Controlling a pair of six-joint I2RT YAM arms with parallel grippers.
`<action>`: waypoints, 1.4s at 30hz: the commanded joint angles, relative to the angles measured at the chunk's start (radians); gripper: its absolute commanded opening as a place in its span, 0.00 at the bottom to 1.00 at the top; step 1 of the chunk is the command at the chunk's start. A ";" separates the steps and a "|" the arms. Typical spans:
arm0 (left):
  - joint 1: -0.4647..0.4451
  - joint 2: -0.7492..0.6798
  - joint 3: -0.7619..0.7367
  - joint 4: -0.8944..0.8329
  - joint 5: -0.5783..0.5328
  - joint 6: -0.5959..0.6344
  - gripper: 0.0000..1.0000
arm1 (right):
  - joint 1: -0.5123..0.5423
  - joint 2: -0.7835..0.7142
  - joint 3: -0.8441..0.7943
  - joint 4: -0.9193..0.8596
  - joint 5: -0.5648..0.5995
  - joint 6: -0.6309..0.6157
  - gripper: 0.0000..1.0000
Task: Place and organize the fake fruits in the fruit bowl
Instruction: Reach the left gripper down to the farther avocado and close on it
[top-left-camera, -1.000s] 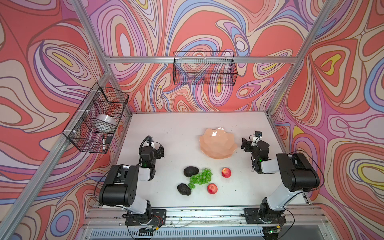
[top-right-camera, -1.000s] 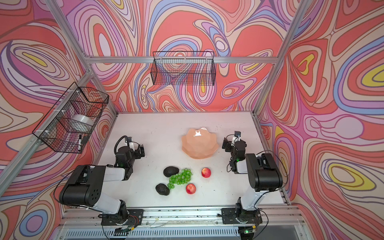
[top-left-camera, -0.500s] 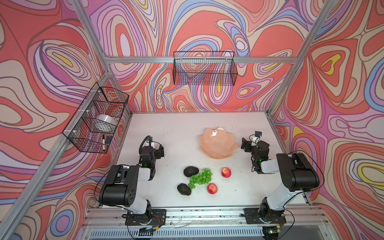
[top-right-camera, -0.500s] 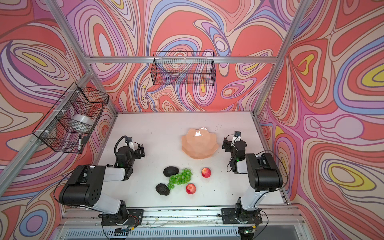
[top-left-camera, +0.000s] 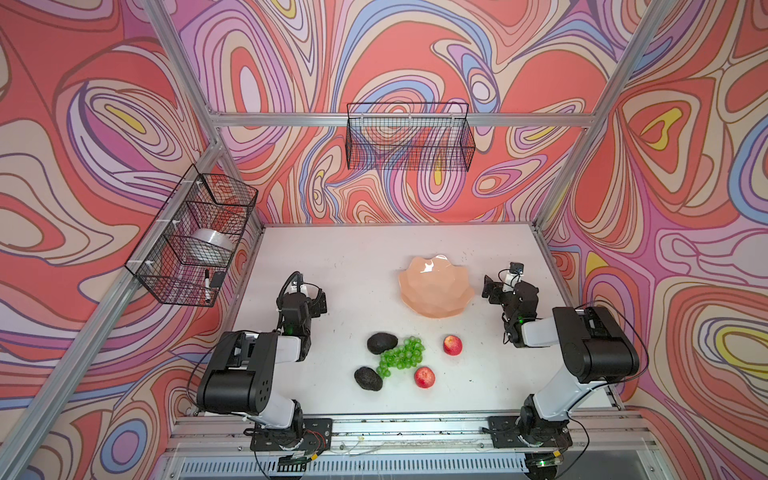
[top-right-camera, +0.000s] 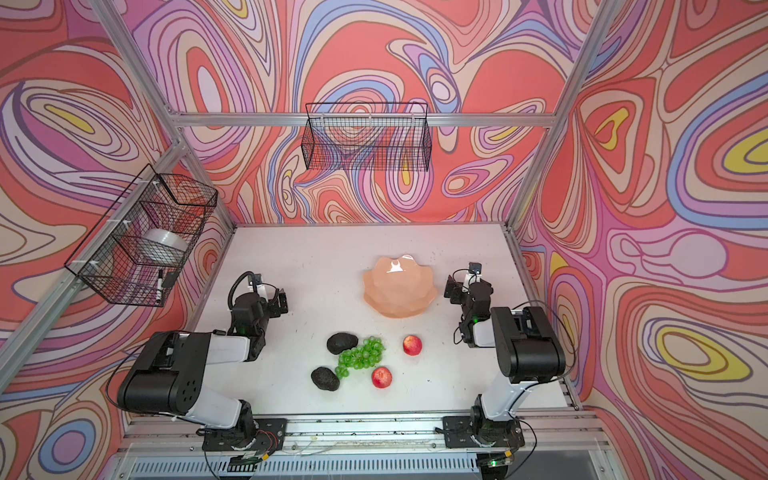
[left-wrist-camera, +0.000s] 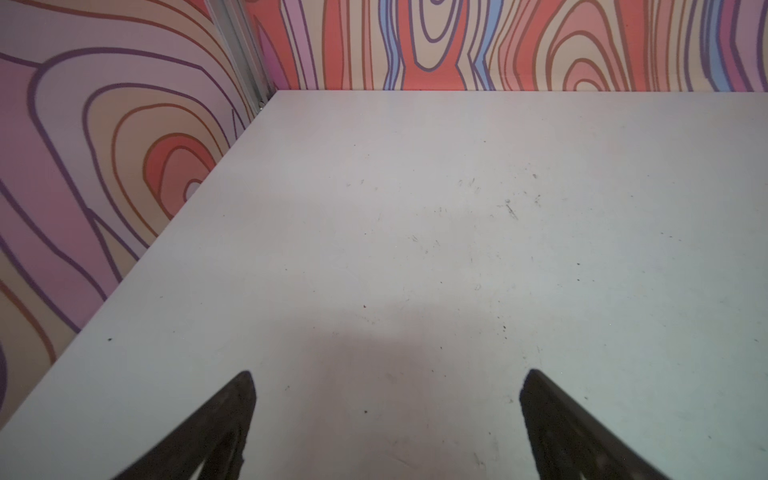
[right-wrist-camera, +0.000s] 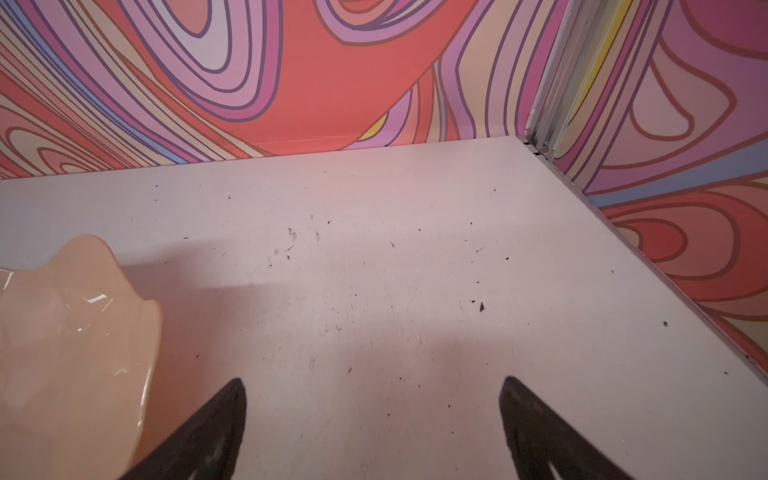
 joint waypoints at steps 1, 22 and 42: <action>-0.090 -0.105 -0.020 0.037 -0.251 0.039 1.00 | 0.005 0.006 0.012 -0.002 -0.006 -0.007 0.98; -0.219 -0.896 0.358 -1.370 0.453 0.025 0.99 | 0.005 -0.239 0.013 -0.211 0.094 0.047 0.98; -0.342 -0.514 0.353 -1.343 0.740 0.562 0.95 | 0.003 -0.200 -0.088 -0.037 0.057 0.054 0.98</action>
